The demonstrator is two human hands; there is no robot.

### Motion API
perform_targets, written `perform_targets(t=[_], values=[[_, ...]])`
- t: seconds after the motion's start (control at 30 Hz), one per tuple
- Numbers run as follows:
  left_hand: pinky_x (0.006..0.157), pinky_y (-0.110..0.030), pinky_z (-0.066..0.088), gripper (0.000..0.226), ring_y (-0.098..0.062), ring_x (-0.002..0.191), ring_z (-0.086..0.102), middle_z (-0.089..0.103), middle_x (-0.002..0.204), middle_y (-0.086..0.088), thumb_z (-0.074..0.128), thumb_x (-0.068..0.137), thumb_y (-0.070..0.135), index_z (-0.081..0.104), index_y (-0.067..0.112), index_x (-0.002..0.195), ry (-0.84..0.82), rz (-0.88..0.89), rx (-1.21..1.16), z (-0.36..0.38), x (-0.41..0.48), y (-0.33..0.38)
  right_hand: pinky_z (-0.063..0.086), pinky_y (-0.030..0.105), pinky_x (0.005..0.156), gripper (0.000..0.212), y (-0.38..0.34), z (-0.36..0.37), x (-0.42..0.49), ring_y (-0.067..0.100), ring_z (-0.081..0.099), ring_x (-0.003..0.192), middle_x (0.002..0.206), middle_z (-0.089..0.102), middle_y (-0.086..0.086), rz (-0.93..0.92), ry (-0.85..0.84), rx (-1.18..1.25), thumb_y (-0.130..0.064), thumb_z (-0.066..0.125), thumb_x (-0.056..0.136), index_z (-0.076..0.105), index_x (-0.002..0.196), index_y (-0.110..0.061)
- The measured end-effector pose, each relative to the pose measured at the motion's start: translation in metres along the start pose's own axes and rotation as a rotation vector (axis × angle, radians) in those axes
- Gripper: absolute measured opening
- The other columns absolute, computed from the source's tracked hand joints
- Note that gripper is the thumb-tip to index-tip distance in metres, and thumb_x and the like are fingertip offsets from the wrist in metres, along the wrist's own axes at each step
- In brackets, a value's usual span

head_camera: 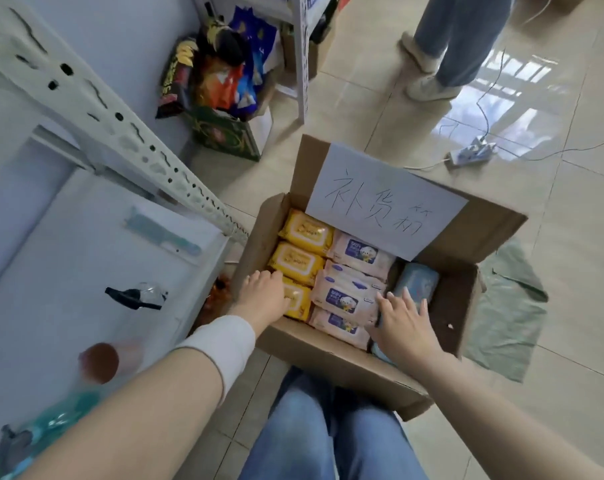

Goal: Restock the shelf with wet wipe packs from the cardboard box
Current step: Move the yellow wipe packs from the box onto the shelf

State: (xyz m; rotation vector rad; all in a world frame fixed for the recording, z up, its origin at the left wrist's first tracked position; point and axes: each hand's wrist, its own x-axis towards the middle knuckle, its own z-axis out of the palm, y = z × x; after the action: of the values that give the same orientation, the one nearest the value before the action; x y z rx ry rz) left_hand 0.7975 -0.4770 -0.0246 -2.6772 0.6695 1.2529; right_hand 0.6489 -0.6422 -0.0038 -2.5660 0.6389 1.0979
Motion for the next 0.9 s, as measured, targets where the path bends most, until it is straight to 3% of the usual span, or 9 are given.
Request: perform_targets(t=[0.17, 0.27, 0.43, 0.67, 0.77, 0.9], values=[[0.108, -0.041, 0.031, 0.064, -0.030, 0.135, 0.035, 0.035, 0.147, -0.012, 0.050, 0.092, 0.038, 0.025, 0.012, 0.145, -0.091, -0.090, -0.141, 0.043, 0.093, -0.005, 0.025, 0.035, 0.112, 0.068, -0.019, 0.028, 0.100, 0.026, 0.024, 0.141, 0.151, 0.030, 0.008, -0.056, -0.053, 0.199, -0.045, 0.045, 0.093, 0.019, 0.147, -0.015], [0.111, -0.042, 0.027, 0.072, -0.032, 0.138, 0.027, 0.024, 0.151, -0.014, 0.050, 0.092, 0.037, 0.013, 0.012, 0.149, -0.060, -0.159, -0.163, 0.080, 0.166, -0.012, 0.035, 0.036, 0.105, 0.069, -0.030, 0.043, 0.192, 0.027, 0.034, 0.134, 0.148, 0.032, 0.010, -0.109, 0.007, 0.277, -0.039, 0.051, 0.092, 0.020, 0.147, -0.013], [0.107, -0.039, 0.031, 0.080, -0.029, 0.139, 0.024, 0.023, 0.149, -0.012, 0.050, 0.093, 0.038, 0.001, 0.009, 0.149, 0.074, -0.207, -0.215, 0.112, 0.227, -0.018, 0.034, 0.039, 0.103, 0.083, -0.041, 0.045, 0.299, 0.031, 0.030, 0.132, 0.141, 0.032, 0.016, -0.169, 0.168, 0.132, -0.038, 0.067, 0.081, 0.021, 0.145, -0.008], [0.110, -0.035, 0.026, 0.089, -0.030, 0.138, 0.024, 0.028, 0.147, -0.016, 0.057, 0.090, 0.036, -0.002, 0.005, 0.149, 0.090, -0.292, -0.290, 0.117, 0.246, -0.008, 0.037, 0.037, 0.100, 0.088, -0.052, 0.060, 0.324, 0.032, 0.037, 0.123, 0.134, 0.035, 0.018, -0.112, 0.240, -0.008, -0.041, 0.075, 0.073, 0.030, 0.137, -0.002], [0.109, -0.035, 0.029, 0.094, -0.030, 0.136, 0.029, 0.035, 0.144, -0.015, 0.067, 0.082, 0.038, 0.010, 0.004, 0.148, 0.085, -0.310, -0.349, 0.116, 0.246, -0.009, 0.033, 0.038, 0.103, 0.085, -0.054, 0.062, 0.322, 0.033, 0.035, 0.123, 0.132, 0.036, 0.017, -0.099, 0.274, 0.056, -0.042, 0.079, 0.067, 0.036, 0.131, -0.005], [0.099, -0.035, 0.038, 0.078, -0.029, 0.124, 0.045, 0.051, 0.128, -0.013, 0.076, 0.067, 0.049, 0.046, 0.008, 0.126, 0.029, -0.313, -0.455, 0.116, 0.245, -0.018, 0.025, 0.040, 0.104, 0.084, -0.053, 0.069, 0.317, 0.036, 0.033, 0.122, 0.132, 0.036, 0.018, -0.105, 0.277, 0.094, -0.038, 0.082, 0.063, 0.036, 0.126, -0.006]])
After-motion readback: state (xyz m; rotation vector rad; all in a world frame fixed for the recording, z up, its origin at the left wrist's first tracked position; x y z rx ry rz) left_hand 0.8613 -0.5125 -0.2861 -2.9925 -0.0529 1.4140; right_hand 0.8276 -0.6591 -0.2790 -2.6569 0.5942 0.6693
